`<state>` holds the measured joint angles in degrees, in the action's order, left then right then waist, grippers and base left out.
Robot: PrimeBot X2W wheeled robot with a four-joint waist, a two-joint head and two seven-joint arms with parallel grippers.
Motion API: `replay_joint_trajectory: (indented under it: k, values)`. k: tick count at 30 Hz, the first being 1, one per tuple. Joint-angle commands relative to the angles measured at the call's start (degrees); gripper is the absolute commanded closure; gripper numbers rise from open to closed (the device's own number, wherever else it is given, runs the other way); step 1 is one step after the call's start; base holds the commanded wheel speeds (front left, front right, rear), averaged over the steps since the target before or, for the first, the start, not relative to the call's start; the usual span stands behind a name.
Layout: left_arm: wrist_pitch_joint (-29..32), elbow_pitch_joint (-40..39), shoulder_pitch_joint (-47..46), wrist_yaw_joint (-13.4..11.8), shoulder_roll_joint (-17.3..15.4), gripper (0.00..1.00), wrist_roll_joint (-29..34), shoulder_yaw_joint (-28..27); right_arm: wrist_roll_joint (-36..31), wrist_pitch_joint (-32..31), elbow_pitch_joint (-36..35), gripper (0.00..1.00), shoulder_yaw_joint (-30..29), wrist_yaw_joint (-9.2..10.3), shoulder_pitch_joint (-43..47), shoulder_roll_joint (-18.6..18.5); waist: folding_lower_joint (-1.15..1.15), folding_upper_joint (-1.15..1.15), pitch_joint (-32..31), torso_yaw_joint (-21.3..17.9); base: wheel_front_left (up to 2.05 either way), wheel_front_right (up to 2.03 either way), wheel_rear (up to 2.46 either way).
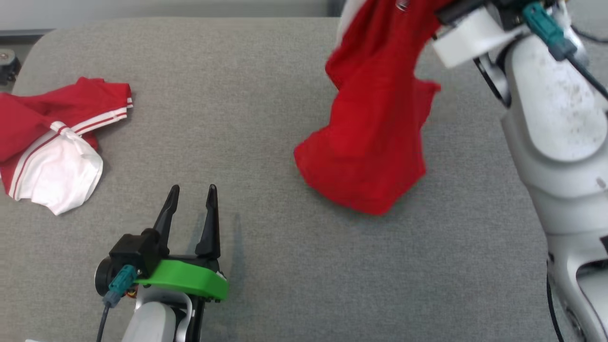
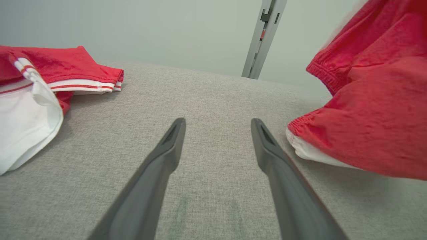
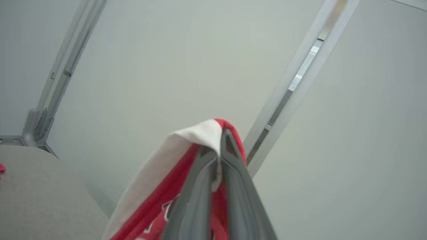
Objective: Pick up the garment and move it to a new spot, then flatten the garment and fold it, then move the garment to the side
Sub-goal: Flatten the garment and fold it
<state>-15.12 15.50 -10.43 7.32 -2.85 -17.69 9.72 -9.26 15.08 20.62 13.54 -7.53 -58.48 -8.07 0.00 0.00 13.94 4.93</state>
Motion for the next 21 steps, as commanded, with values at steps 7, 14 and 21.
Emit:
replay_joint_trajectory:
  k: [7,14,21]
  values:
    - [0.0,0.5,2.6,0.3,-0.1,0.00,-0.7,-0.5,3.7,0.1,5.1,1.00,5.5,0.08,-13.4,2.4,0.00,0.00,-4.5,3.4,0.00,0.00,0.00]
    - [0.0,0.0,4.3,0.3,-0.1,0.00,0.3,-3.0,7.1,0.1,7.4,1.00,4.7,0.08,-4.2,0.3,0.00,0.00,-5.3,1.2,0.00,0.00,0.00]
    - [0.0,-0.4,4.0,0.3,-0.1,0.00,1.2,-2.7,8.7,0.1,10.1,1.00,-1.6,0.08,14.8,-5.4,0.00,0.00,-4.6,-1.9,0.00,0.00,0.00]
